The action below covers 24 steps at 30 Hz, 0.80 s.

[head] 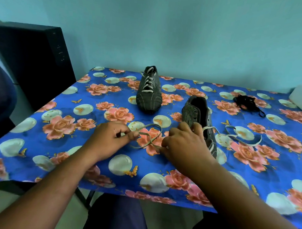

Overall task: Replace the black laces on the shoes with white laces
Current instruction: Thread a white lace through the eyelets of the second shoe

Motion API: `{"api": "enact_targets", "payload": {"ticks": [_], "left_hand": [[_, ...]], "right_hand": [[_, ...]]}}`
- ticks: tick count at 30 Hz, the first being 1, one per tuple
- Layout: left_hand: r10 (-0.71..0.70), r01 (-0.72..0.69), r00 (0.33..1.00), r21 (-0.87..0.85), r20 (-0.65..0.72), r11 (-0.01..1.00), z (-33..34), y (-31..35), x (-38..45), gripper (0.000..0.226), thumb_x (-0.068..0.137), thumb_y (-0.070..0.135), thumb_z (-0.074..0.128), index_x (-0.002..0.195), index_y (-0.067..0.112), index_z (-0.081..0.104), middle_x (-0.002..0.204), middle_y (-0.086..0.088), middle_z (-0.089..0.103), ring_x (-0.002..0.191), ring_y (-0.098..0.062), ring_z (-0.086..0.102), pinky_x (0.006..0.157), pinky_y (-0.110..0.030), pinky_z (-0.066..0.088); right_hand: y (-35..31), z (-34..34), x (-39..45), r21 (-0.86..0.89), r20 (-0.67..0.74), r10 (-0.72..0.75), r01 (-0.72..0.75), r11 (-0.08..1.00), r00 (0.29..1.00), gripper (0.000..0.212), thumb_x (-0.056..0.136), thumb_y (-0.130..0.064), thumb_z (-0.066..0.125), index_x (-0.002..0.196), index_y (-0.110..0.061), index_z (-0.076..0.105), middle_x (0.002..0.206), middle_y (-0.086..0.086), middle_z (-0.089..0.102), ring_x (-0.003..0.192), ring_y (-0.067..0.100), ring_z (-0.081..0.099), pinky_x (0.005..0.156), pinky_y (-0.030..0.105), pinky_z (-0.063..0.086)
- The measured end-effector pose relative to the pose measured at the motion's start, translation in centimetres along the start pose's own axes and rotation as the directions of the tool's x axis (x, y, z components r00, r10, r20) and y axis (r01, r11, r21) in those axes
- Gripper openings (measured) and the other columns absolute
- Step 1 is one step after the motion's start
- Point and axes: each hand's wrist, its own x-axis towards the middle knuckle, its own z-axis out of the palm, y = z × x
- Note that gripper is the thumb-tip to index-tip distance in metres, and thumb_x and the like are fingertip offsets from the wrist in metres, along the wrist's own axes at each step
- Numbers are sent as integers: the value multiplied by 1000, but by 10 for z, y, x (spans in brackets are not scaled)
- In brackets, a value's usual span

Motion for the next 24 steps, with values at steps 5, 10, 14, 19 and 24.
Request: {"api": "enact_targets", "payload": {"ticks": [5,10,14,19,24], "left_hand": [[-164,167,986,81,-42,983,5,0,19,12,96,43,65,95,33,71,81,8,68,76,-10,64,64,-30,46],[-152,132,988,391,21,911,14,17,40,26,91,52,67,105,31,72,98,9,69,93,-17,65,80,-36,53],[-115,95,993,489,11,867,16,22,47,15,94,42,64,95,29,70,99,9,70,99,-19,64,86,-39,48],[266,-209,961,418,-82,884,16,31,40,11,97,39,62,94,30,68,90,10,71,86,-17,66,80,-38,41],[248,-262,948,-44,-200,964,10,55,28,10,92,29,74,102,26,73,83,14,68,67,-10,58,65,-25,46]], "right_hand": [[1,-7,3,121,75,-27,18,993,997,47,98,-66,40,104,-32,71,99,-11,62,110,18,45,94,44,18],[7,-16,11,99,72,4,-11,995,997,56,95,-72,37,99,-30,74,98,-10,64,113,19,45,95,43,21],[9,-11,19,111,8,70,-71,991,997,42,98,-65,41,105,-33,69,102,-10,68,116,19,46,91,42,22],[11,-13,25,294,-91,111,-80,953,990,42,99,-60,43,136,-42,54,116,-10,67,120,20,50,91,40,25],[24,-13,23,379,-188,50,26,925,981,30,100,-55,49,100,-34,70,89,-9,68,97,17,55,87,40,30]]}}
